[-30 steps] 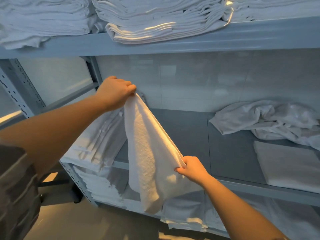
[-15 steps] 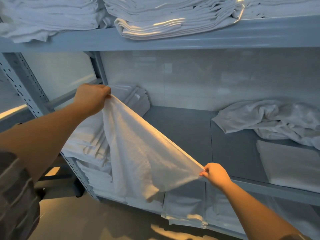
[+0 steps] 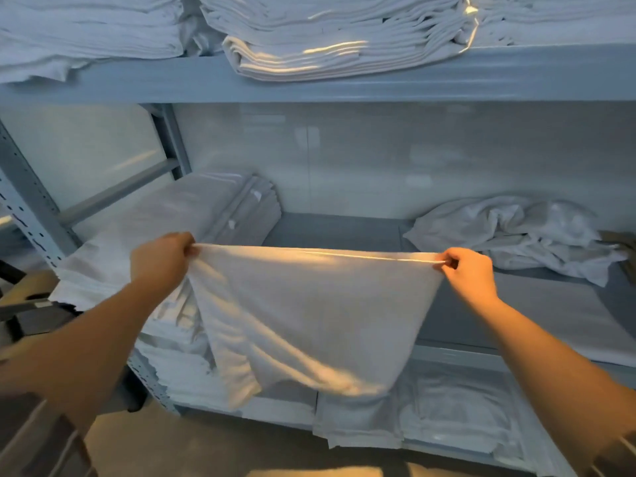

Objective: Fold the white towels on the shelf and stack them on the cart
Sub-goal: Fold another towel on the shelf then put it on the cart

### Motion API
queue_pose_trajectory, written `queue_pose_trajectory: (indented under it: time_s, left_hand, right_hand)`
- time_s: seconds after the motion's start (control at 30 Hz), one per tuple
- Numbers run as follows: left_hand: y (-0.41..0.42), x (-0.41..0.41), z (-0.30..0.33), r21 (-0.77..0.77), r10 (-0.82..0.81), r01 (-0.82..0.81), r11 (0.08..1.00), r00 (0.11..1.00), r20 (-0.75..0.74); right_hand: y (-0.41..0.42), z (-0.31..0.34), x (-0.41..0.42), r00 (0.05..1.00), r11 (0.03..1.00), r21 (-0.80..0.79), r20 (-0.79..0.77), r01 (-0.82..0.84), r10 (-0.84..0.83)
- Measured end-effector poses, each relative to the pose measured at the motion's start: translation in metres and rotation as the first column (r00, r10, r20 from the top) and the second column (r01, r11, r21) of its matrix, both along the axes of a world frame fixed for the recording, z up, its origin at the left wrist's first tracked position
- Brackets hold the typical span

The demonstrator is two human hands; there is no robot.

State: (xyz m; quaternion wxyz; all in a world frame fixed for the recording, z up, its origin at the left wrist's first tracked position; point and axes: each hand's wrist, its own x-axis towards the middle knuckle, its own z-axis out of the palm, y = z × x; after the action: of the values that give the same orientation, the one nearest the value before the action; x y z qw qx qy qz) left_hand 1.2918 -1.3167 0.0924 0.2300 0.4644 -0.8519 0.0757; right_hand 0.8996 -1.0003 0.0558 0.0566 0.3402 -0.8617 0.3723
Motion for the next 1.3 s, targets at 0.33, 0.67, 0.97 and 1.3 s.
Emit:
queue_pose_trajectory:
  time_s: [0.33, 0.67, 0.97, 1.3]
  left_hand:
    - [-0.005, -0.051, -0.045, 0.544, 0.177, 0.277, 0.792, 0.749, -0.639]
    - [-0.037, -0.104, -0.073, 0.475, 0.54, 0.769, 0.429, 0.204, -0.817]
    - [-0.125, -0.17, -0.133, 0.441, 0.459, 0.787, 0.432, 0.229, -0.858]
    - [-0.228, -0.27, -0.242, 0.523, 0.441, 0.653, 0.548, 0.306, -0.844]
  right_hand:
    - [0.013, -0.009, -0.006, 0.948, 0.965, -0.129, 0.255, 0.227, -0.189]
    - [-0.028, -0.04, -0.01, 0.754, 0.772, -0.495, 0.656, 0.398, 0.032]
    - [-0.132, -0.084, -0.082, 0.767, 0.731, -0.538, 0.641, 0.421, 0.03]
    - [-0.242, -0.199, -0.188, 0.782, 0.826, -0.411, 0.62, 0.386, -0.057]
